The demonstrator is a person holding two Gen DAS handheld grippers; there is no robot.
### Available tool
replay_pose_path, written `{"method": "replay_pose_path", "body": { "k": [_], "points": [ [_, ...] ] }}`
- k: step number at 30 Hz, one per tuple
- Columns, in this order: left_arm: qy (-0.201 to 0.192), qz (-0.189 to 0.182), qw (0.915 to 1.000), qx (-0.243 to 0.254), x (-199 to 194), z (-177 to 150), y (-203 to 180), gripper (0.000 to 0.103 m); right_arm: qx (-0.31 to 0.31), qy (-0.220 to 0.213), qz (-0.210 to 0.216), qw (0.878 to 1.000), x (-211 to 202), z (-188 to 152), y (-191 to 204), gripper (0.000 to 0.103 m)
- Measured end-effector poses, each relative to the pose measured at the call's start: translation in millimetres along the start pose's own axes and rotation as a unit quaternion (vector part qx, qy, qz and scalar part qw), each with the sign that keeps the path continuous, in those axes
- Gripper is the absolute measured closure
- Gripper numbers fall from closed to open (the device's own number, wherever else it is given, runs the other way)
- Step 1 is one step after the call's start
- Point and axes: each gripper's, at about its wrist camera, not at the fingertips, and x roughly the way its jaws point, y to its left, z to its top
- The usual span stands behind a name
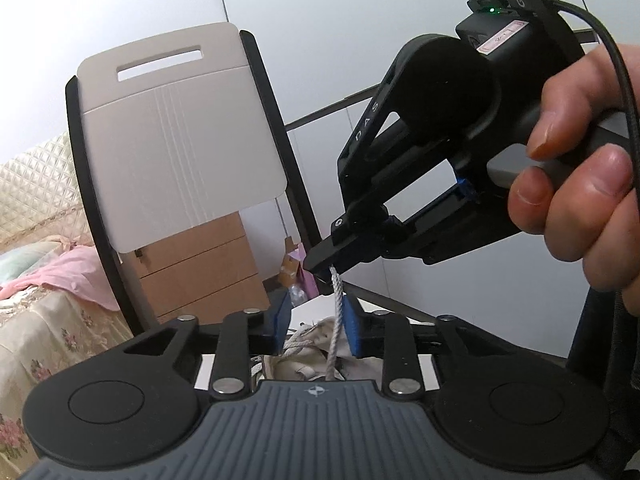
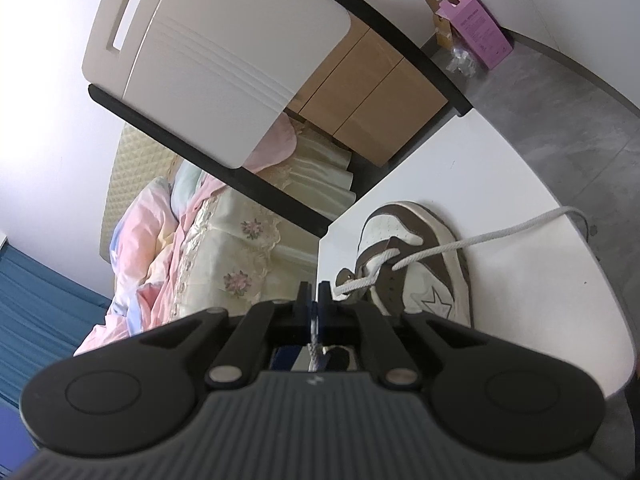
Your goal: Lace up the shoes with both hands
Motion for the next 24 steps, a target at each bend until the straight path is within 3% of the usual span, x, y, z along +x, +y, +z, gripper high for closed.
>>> {"method": "replay_pose_path", "body": {
  "k": [9, 12, 24],
  "points": [
    [-0.007, -0.008, 0.9999, 0.014, -5.2, -3.7, -5.5, 0.084, -0.008, 0.009, -0.011, 1.0, 4.8, -2.9, 1.4, 0.1],
    [-0.005, -0.01, 0.9999, 0.012, -6.4, -5.9, -5.8, 0.099, -0.011, 0.013, -0.006, 1.0, 5.1, -3.4, 2.1, 0.1],
    [0.005, -0.008, 1.0, 0.0, -3.7, -4.2, 10.3, 0.1, 0.006, -0.006, 0.012, 1.0, -1.3, 0.5, 0.2, 0.095]
  ]
}}
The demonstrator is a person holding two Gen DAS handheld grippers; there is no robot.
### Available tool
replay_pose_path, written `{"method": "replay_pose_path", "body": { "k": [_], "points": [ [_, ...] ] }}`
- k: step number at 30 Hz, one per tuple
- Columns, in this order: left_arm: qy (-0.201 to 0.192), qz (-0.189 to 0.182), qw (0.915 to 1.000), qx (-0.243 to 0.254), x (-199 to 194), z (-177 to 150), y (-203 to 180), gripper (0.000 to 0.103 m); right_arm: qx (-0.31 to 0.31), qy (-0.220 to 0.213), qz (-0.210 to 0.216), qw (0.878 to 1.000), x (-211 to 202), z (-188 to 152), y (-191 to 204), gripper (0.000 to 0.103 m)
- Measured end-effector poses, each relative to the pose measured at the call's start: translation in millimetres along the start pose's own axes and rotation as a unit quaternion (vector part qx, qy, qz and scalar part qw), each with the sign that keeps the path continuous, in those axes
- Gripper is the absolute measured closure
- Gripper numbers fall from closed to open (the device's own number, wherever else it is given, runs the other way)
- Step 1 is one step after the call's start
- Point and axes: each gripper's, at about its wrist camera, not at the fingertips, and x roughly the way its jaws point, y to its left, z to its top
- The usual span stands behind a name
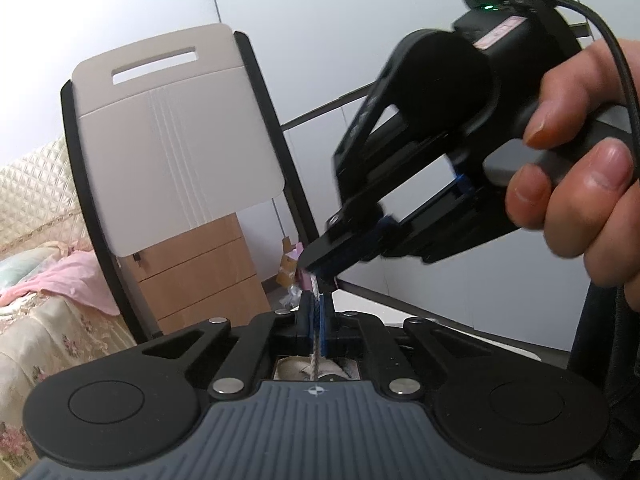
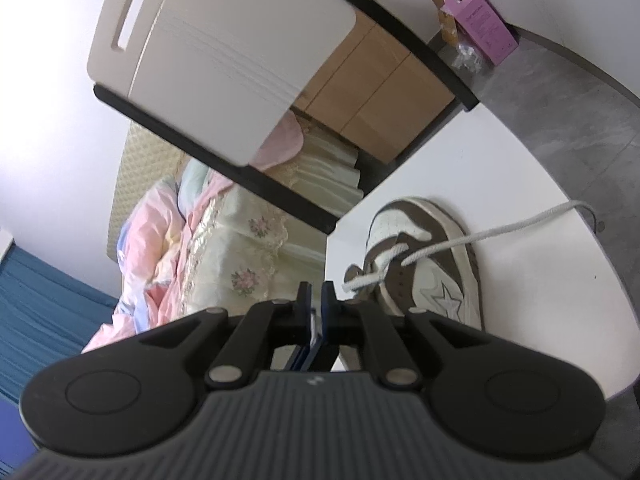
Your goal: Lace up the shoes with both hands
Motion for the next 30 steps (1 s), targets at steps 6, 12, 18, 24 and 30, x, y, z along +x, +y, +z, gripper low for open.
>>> {"method": "replay_pose_path", "body": {
  "k": [6, 12, 18, 24, 30],
  "points": [
    [0.033, 0.016, 0.996, -0.081, 10.5, 12.5, 55.7, 0.1, -0.011, -0.027, -0.048, 0.998, -1.7, 5.2, 2.8, 0.092],
    [0.057, 0.006, 0.9974, -0.043, 30.3, 26.0, 92.5, 0.1, -0.115, 0.004, -0.108, 0.987, 18.8, 0.7, 17.3, 0.074],
    [0.086, -0.049, 0.995, -0.005, 53.3, 17.2, 105.1, 0.1, -0.289, 0.011, -0.193, 0.937, 44.2, -26.4, 36.1, 0.074],
    [0.103, -0.086, 0.9906, 0.025, 64.0, 7.1, 100.3, 0.1, -0.325, 0.017, -0.201, 0.924, 61.7, -35.5, 21.1, 0.081],
    [0.11, -0.111, 0.9861, 0.056, 72.6, 6.8, 96.2, 0.1, -0.241, 0.03, -0.139, 0.96, 55.6, -21.3, 1.0, 0.091]
  ]
}}
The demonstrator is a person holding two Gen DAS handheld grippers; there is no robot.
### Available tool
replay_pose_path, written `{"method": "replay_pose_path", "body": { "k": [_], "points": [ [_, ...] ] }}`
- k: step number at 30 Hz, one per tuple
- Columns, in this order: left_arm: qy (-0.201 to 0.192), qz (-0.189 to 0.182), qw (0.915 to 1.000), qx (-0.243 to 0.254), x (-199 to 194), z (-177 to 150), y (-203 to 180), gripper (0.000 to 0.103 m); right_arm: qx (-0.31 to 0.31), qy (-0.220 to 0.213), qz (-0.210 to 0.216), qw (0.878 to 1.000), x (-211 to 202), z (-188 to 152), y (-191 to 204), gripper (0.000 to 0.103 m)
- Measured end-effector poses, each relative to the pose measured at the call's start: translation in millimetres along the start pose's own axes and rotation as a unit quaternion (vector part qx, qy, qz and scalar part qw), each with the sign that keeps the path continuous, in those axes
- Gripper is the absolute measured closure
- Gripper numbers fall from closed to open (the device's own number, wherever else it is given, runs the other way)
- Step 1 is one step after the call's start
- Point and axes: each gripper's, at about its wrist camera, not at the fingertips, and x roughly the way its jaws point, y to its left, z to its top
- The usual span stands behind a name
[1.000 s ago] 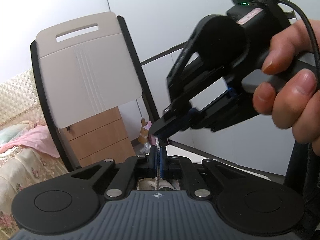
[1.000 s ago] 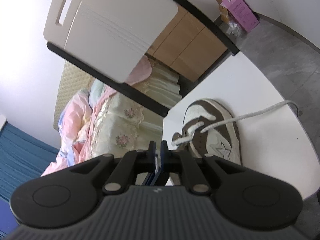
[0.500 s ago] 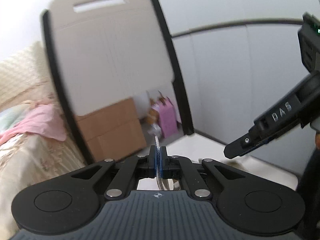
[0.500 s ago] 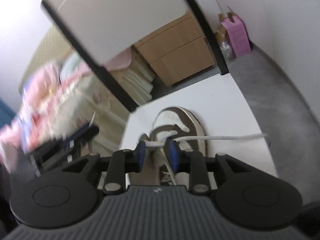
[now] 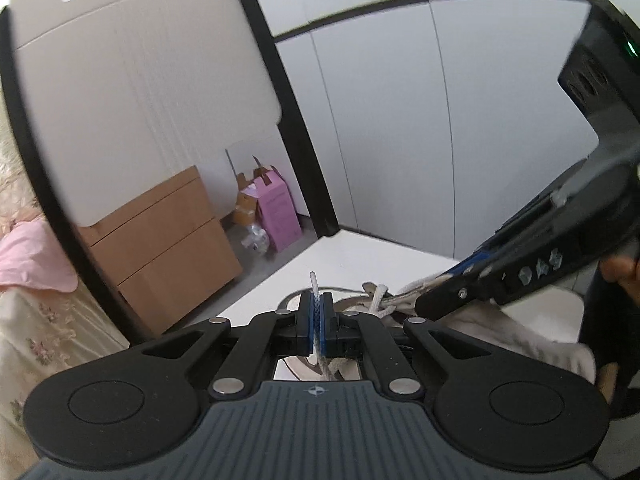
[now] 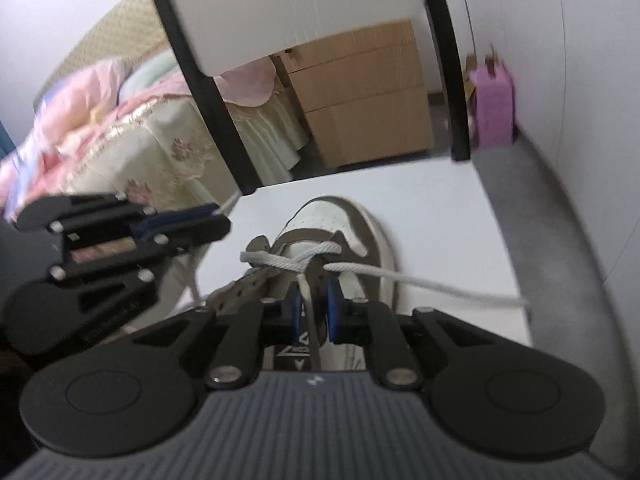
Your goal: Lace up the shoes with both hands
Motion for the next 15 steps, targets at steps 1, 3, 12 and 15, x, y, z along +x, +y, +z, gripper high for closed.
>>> {"method": "replay_pose_path", "body": {
  "k": [1, 3, 12, 15],
  "points": [
    [0.002, 0.0, 1.0, 0.008, 2.6, -0.2, -1.8, 0.1, 0.036, 0.001, 0.015, 0.999, -1.1, 1.4, -9.7, 0.091],
    [0.006, -0.009, 0.9997, 0.021, 6.1, 0.0, -5.5, 0.1, 0.135, 0.004, 0.057, 0.989, -0.7, 0.8, -36.1, 0.091],
    [0.013, -0.052, 0.9902, 0.129, 6.2, -9.8, -31.4, 0.1, 0.315, 0.01, 0.145, 0.938, 3.2, -14.7, -81.8, 0.09],
    [0.004, -0.069, 0.9863, 0.15, 5.9, -11.7, -33.9, 0.1, 0.322, 0.012, 0.148, 0.935, 6.4, -14.3, -80.7, 0.09]
  ]
}}
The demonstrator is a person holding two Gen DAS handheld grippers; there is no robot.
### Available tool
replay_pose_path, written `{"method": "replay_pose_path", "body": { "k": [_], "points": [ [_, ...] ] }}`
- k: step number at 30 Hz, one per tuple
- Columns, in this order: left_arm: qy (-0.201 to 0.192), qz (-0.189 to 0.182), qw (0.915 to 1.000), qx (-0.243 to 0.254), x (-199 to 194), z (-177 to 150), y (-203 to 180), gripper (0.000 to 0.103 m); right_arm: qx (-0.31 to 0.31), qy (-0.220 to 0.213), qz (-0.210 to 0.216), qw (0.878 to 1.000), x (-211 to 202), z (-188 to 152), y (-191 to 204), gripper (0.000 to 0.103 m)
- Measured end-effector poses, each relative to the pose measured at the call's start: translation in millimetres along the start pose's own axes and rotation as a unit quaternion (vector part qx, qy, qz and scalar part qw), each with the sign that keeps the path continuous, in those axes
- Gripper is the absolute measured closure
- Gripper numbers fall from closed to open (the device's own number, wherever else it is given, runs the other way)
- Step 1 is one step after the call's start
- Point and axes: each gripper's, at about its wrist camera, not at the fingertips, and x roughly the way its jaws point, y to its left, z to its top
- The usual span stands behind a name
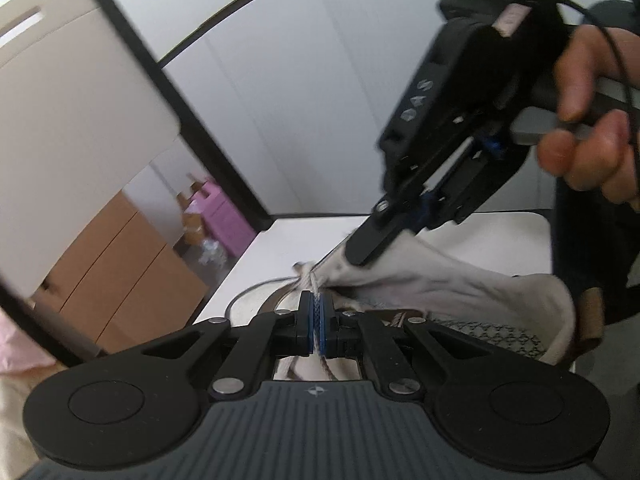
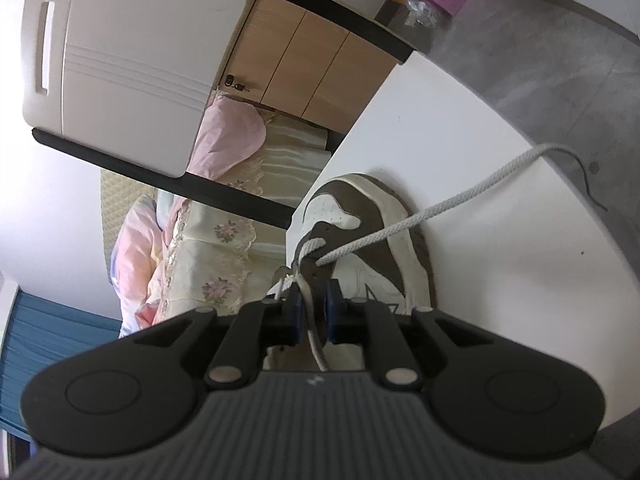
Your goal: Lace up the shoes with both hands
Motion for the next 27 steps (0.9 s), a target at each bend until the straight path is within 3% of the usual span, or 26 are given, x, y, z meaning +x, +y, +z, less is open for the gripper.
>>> {"method": "replay_pose_path", "body": {
  "k": [12, 27],
  "points": [
    [0.003, -0.023, 0.9987, 0.046, 10.1, -5.9, -7.8, 0.1, 0.016, 0.003, 0.008, 1.0, 3.3, 2.5, -7.5, 0.09],
    [0.001, -0.02, 0.998, 0.06, 16.6, -4.2, -10.8, 0.1, 0.018, 0.006, 0.008, 1.0, 1.7, 4.4, -14.3, 0.09]
  ]
}}
